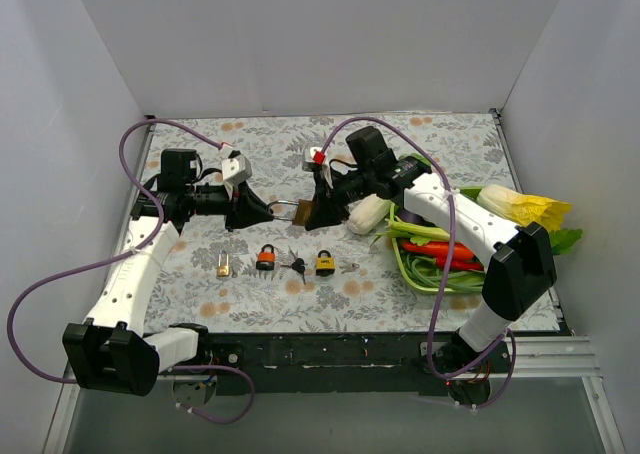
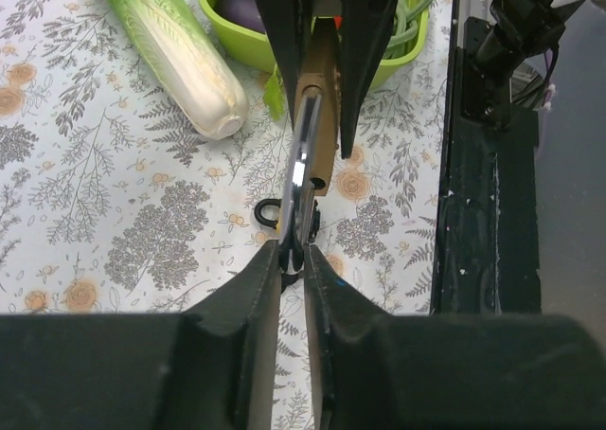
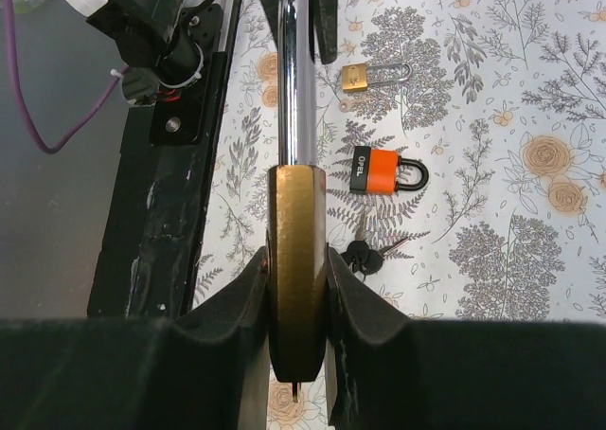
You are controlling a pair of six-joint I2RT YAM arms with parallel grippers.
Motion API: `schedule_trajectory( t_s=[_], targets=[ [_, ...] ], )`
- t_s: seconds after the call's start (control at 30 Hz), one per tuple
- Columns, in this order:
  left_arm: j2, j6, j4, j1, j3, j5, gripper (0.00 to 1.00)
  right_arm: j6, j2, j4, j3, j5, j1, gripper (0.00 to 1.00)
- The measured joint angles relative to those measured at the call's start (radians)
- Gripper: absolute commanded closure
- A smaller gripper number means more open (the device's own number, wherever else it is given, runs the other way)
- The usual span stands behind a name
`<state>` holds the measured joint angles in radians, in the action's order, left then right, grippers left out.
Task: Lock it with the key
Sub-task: Lock the lock.
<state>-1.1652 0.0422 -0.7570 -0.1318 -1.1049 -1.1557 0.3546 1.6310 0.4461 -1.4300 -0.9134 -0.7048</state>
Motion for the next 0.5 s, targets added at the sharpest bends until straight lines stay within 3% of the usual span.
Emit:
schedule_trajectory(
  t_s=[0.07,0.5],
  targets=[
    [0.0,0.009,0.002,0.003,0.0,-0.002,1.0,0.013,0.0,0.005,0.0,-0.003,-0.005,0.99],
    [0.001,0.056,0.0,0.005,0.021,-0.019,1.0,0.045,0.0,0.033,-0.009,0.026,-0.024,0.99]
  ],
)
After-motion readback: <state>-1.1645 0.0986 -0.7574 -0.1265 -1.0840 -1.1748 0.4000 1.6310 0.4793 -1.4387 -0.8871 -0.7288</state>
